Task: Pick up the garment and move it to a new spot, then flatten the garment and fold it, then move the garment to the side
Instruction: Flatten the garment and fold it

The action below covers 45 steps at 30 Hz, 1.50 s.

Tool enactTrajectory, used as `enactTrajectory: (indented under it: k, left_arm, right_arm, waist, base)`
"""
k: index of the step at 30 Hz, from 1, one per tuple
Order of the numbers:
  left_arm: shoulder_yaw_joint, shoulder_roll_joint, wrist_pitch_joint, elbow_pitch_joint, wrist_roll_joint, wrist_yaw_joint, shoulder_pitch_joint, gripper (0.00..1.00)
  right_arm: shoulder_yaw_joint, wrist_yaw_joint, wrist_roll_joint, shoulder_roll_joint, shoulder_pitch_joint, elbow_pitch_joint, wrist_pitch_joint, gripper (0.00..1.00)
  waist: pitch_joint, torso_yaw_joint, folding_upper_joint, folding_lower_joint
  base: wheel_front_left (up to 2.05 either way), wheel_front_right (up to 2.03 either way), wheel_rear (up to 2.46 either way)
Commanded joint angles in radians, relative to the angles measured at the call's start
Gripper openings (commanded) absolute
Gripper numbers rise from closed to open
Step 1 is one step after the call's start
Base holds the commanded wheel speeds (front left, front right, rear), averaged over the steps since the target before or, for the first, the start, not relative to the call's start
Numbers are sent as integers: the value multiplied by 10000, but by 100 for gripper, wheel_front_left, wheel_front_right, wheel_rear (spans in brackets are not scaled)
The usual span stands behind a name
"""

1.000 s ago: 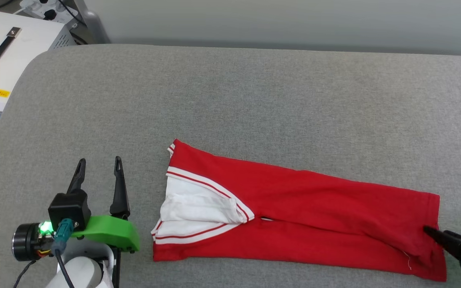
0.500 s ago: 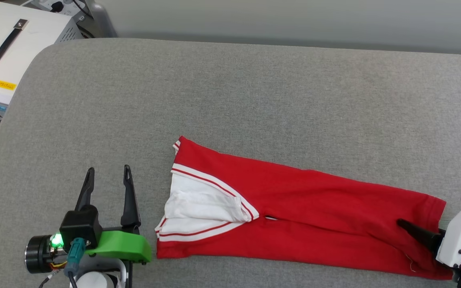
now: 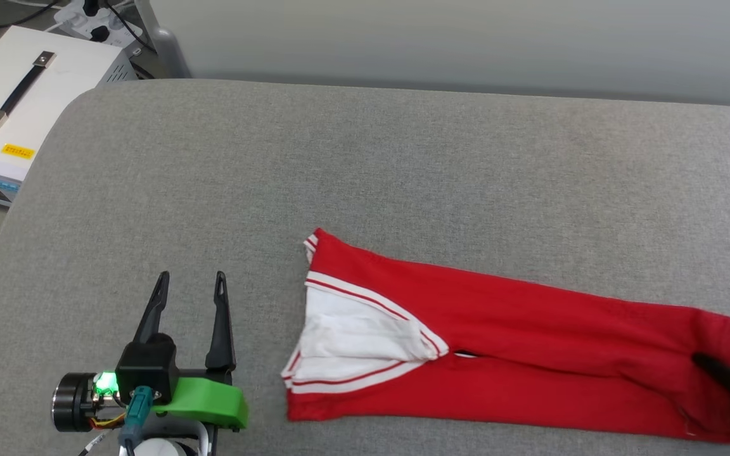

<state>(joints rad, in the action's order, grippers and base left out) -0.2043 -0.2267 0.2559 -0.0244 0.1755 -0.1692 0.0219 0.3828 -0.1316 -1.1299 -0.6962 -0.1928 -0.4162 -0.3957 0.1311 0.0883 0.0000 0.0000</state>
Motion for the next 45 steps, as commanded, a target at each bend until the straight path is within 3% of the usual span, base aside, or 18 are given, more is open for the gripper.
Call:
enactTrajectory:
  k: [1, 5, 11, 15, 21, 26, 31, 38, 45]
  left_arm:
    - [66, 84, 58, -52, -119, 109, -155, 100]
    - [198, 209, 58, -165, -298, 312, -166, 100]
    - [431, 398, 59, -276, -479, 521, -277, 100]
    - [602, 473, 59, -322, -586, 624, -424, 100]
    - [777, 601, 59, -400, -729, 773, -527, 100]
    - [826, 745, 59, -442, -865, 902, -396, 100]
    - [838, 877, 59, -505, -984, 1027, -141, 100]
    - [854, 1038, 59, -630, -1108, 1187, 231, 100]
    - [934, 1153, 59, -711, -1198, 1268, 452, 100]
  right_arm:
    - [-183, 9, -18, -365, -86, -180, 82, 0]
    - [-365, 9, 133, -1050, -102, -600, 85, 0]
    - [-227, 9, 239, -1482, -225, -781, -518, 0]
    - [-59, 9, 185, -1458, -331, -144, -935, 0]
    - [169, 9, -195, -1173, -316, 1816, -1571, 0]
    - [394, 9, -367, -578, -534, 3266, -2247, 0]
    - [913, 9, 58, 309, -1223, 3814, -2868, 0]
    - [2072, 9, 674, 1671, -2576, 3570, -3327, 0]
    - [3091, 9, 957, 2834, -3799, 2525, -3091, 0]
  waist:
    - [-66, -19, 0, 0]
    - [-137, -65, 0, 0]
    - [-291, -183, 0, 0]
    - [-420, -317, 0, 0]
    - [-443, -375, 0, 0]
    - [-233, -285, 0, 0]
    - [62, -141, 0, 0]
    - [444, 73, 0, 0]
    - [766, 201, 0, 0]
  base:
    - [0, 0, 0]
    - [0, 0, 0]
    - [0, 0, 0]
    - [0, 0, 0]
    - [0, 0, 0]
    - [0, 0, 0]
    - [0, 0, 0]
    - [0, 0, 0]
    - [0, 0, 0]
